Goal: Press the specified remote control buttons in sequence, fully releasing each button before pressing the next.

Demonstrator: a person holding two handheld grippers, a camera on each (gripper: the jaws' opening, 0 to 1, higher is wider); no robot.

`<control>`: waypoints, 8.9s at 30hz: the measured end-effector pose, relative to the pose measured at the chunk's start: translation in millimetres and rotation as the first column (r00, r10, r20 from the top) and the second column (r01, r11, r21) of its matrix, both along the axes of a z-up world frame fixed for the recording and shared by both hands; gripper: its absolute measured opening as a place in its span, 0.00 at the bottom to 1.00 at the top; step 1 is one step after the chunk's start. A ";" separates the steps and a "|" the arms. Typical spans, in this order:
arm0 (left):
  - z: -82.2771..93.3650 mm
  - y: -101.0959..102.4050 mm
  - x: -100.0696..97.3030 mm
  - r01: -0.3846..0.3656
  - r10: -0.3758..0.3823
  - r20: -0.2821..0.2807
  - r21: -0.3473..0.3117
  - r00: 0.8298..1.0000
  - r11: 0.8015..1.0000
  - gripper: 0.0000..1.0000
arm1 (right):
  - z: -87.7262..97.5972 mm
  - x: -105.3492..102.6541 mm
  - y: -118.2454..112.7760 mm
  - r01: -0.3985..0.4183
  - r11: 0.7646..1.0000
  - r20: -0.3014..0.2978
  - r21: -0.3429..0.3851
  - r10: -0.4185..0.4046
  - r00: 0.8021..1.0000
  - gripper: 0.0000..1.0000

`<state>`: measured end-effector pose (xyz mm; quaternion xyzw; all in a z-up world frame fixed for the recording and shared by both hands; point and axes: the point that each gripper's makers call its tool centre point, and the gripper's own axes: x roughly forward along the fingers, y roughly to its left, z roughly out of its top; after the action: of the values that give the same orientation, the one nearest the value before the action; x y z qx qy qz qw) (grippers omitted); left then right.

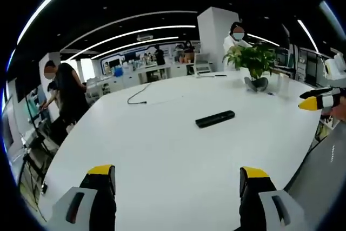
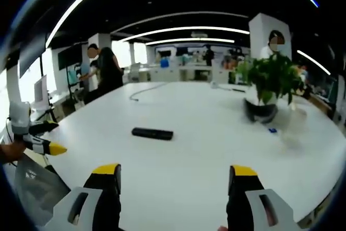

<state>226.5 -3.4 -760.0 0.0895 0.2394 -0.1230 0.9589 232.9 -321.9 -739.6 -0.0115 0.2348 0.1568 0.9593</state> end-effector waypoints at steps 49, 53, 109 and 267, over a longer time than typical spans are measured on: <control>5.0 5.2 2.2 -0.040 0.040 0.016 -0.037 0.999 0.999 1.00 | 5.5 1.9 -4.2 0.017 1.000 0.031 0.005 -0.017 0.999 0.89; 4.0 3.9 1.8 -0.034 0.034 0.008 -0.039 0.999 0.999 1.00 | 4.0 1.3 -3.3 0.011 1.000 0.021 0.004 -0.011 1.000 0.90; 12.7 -59.0 99.6 0.400 -0.383 -0.166 0.084 0.909 0.913 0.77 | -6.0 -9.2 11.0 -0.066 0.995 -0.077 0.068 0.071 0.995 0.23; -109.2 -134.0 96.6 0.884 -0.494 -0.775 0.172 0.393 0.434 0.22 | -22.5 -19.9 17.1 -0.117 0.993 -0.182 0.014 0.118 0.976 0.00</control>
<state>323.1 -137.4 -869.2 0.4193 0.4994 -0.4779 0.5886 213.0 -304.8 -762.1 -0.0095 0.3202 0.2139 0.9228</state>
